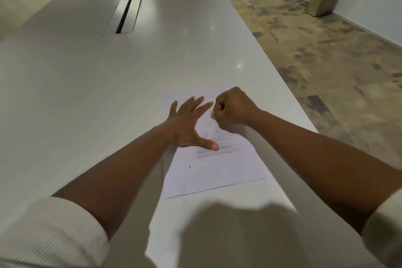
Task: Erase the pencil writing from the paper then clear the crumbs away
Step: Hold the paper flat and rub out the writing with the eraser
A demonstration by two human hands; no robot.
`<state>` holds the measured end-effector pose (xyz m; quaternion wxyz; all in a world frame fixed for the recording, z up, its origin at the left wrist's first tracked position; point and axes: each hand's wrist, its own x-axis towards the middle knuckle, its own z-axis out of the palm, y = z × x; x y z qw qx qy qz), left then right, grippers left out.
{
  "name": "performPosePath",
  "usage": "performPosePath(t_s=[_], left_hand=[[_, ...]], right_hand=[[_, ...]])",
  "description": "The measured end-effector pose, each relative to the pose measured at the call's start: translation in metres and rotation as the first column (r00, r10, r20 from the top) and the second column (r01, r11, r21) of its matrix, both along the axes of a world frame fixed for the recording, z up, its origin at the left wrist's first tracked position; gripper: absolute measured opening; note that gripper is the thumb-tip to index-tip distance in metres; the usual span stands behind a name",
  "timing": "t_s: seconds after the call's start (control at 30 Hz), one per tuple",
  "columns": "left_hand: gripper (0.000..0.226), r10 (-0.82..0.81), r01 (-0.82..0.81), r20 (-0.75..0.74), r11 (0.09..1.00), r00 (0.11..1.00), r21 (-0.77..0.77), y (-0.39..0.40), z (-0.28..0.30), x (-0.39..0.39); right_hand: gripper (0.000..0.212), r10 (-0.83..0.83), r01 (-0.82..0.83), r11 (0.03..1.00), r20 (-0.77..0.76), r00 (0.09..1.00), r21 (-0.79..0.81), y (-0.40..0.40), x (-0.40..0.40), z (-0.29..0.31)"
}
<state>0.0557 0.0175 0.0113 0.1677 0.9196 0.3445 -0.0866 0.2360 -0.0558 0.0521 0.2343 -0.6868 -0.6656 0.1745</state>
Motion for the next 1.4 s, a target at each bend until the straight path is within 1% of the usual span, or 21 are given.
performPosePath(t_s=[0.03,0.1,0.27,0.33,0.43,0.47,0.53,0.6,0.67,0.73,0.87,0.97,1.03,1.1,1.2,1.4], left_hand=[[0.144,0.0,0.0,-0.002,1.0,1.0,0.004,0.0,0.0,0.0],[0.145,-0.001,0.001,-0.006,1.0,1.0,0.003,0.0,0.0,0.0],[0.145,-0.001,0.001,-0.008,1.0,1.0,0.002,0.0,0.0,0.0],[0.145,-0.005,0.005,-0.011,1.0,1.0,0.0,0.0,0.0,0.0],[0.147,-0.012,0.013,0.014,1.0,1.0,-0.011,0.0,0.0,-0.001],[0.149,-0.01,0.011,0.02,1.0,1.0,-0.012,0.0,0.0,-0.001],[0.155,-0.007,0.007,0.001,1.0,1.0,-0.005,0.0,0.001,0.0],[0.157,-0.009,0.01,-0.02,1.0,1.0,0.007,0.0,0.001,0.001],[0.158,-0.01,0.011,-0.026,1.0,1.0,0.013,0.001,0.0,0.0],[0.158,-0.006,0.006,-0.023,1.0,1.0,0.006,0.001,0.0,0.0],[0.158,-0.013,0.013,-0.01,1.0,1.0,0.005,0.002,-0.001,0.0],[0.153,-0.026,0.026,0.022,1.0,0.999,-0.003,0.003,-0.001,-0.001],[0.15,-0.03,0.031,0.051,0.999,0.998,-0.015,0.003,0.0,-0.001],[0.151,-0.028,0.029,0.05,0.999,0.998,-0.016,0.002,0.001,-0.001],[0.157,-0.025,0.025,0.035,1.0,0.999,-0.005,0.001,0.001,0.0],[0.155,-0.012,0.012,0.017,1.0,1.0,-0.005,-0.002,0.003,0.0]], right_hand=[[0.013,-0.033,0.033,0.999,0.032,0.999,0.007,0.005,0.002,0.003],[0.011,-0.039,0.039,0.999,0.06,0.997,-0.011,0.009,0.002,0.004],[0.017,-0.045,0.045,0.999,0.007,0.999,-0.018,0.007,0.005,-0.002],[0.015,0.012,-0.012,1.0,-0.018,1.0,-0.022,0.003,-0.002,-0.002],[0.008,0.143,-0.147,0.987,-0.067,0.987,-0.07,-0.006,-0.018,-0.004],[0.008,0.152,-0.158,0.985,-0.078,0.985,-0.075,-0.007,-0.02,-0.004],[0.01,0.09,-0.094,0.994,-0.083,0.992,-0.046,-0.003,-0.016,-0.004],[0.012,-0.009,0.009,1.0,-0.043,0.999,0.004,0.004,-0.011,-0.003],[0.013,-0.052,0.052,0.998,0.006,0.999,0.023,0.009,-0.007,-0.002],[0.013,-0.035,0.035,0.999,0.016,0.999,0.011,0.01,-0.009,-0.002],[0.009,-0.038,0.038,0.999,-0.039,0.999,-0.008,0.003,-0.008,-0.005],[0.01,0.004,-0.004,1.0,-0.035,0.999,0.002,-0.001,-0.013,-0.002],[0.013,0.047,-0.047,0.999,-0.026,0.999,-0.019,-0.002,-0.017,0.002],[0.001,0.068,-0.067,0.996,0.018,0.998,-0.063,-0.001,-0.02,0.004],[0.007,0.049,-0.044,0.994,0.054,0.997,-0.099,-0.001,-0.022,0.005],[0.004,0.033,-0.027,0.993,0.056,0.998,-0.111,-0.002,-0.023,0.007]])
